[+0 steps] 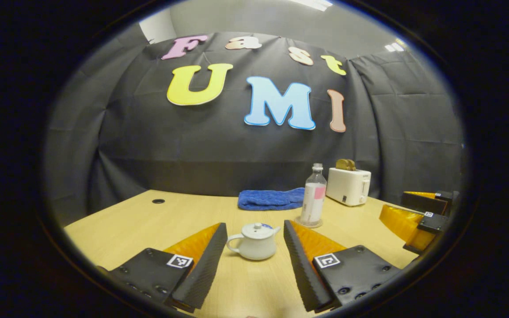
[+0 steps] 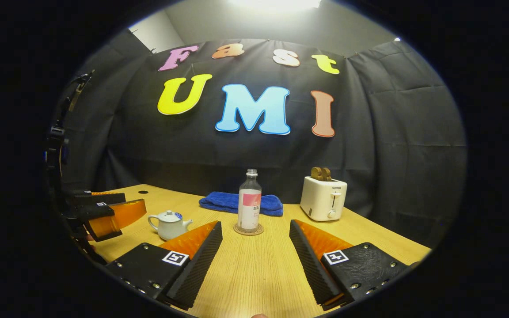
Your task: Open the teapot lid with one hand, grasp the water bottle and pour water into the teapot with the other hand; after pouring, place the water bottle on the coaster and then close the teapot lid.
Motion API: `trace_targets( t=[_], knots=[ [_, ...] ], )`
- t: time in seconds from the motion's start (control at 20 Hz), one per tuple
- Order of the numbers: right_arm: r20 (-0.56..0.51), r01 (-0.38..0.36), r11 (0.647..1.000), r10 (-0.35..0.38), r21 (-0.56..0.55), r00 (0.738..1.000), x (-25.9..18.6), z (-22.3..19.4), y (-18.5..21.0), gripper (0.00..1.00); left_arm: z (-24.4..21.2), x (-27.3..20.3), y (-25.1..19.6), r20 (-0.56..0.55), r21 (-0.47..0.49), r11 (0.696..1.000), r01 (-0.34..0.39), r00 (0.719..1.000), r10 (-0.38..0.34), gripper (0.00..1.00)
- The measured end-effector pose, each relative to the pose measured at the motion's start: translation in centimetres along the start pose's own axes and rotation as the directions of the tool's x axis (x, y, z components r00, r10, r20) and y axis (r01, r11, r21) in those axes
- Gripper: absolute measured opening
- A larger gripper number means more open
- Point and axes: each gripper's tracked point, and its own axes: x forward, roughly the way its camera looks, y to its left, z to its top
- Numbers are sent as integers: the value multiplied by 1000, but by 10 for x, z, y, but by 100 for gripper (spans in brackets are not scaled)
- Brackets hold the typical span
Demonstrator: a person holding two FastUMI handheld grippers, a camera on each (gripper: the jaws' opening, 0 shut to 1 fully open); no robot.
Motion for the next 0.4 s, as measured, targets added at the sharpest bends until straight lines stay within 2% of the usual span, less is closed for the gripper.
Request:
trace_targets(
  t=[0.2, 0.4],
  knots=[
    [-1, -12, 1000, 12, 7, 1000, -15, -5, 1, 95, 2, -24, -1, 15, -3, 1000, -11, 1000, 11, 88],
    [4, -8, 1000, 8, -4, 1000, -30, -5, -4, 95, 2, -44, -2, 17, 3, 1000, -19, 1000, 19, 88]
  ],
)
